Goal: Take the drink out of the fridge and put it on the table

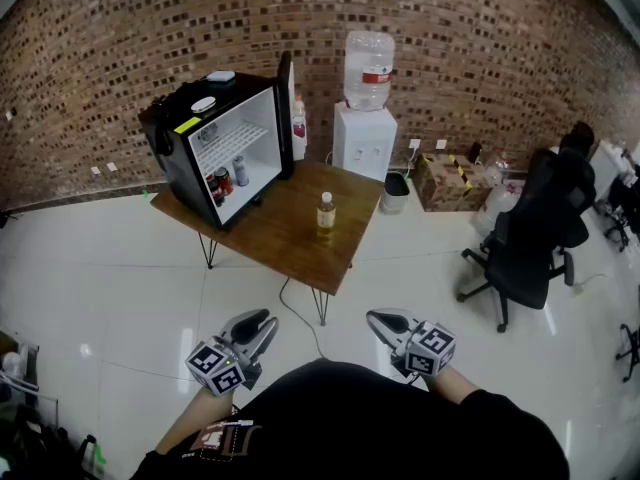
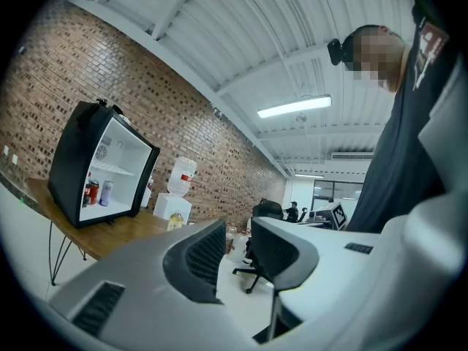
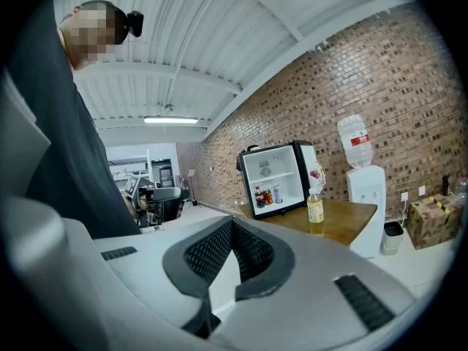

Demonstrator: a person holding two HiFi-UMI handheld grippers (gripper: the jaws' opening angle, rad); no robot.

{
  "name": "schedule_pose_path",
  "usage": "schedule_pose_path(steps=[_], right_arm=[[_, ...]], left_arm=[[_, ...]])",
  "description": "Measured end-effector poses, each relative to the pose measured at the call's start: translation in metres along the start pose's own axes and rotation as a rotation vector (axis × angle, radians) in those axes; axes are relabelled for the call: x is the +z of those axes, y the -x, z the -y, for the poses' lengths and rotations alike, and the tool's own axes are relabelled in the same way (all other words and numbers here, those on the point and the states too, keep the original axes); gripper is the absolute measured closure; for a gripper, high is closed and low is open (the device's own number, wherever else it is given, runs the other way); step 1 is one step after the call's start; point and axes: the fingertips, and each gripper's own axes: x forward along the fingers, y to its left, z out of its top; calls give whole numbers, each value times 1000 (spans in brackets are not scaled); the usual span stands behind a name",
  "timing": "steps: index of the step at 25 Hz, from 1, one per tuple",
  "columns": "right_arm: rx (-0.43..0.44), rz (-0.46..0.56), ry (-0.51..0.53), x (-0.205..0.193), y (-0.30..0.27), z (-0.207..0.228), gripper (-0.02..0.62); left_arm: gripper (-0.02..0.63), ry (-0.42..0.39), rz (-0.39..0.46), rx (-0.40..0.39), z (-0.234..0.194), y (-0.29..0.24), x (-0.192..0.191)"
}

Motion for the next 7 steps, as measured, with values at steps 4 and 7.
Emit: schedule_pose_path(steps=[4,7], right_arm=[[5,7,-11,-1,1,-2,606],[7,9,-12,-2,2,-2,606]], left_arm=[[503,0,3,4,1,2,0],[503,0,1,7,2,3,-1]])
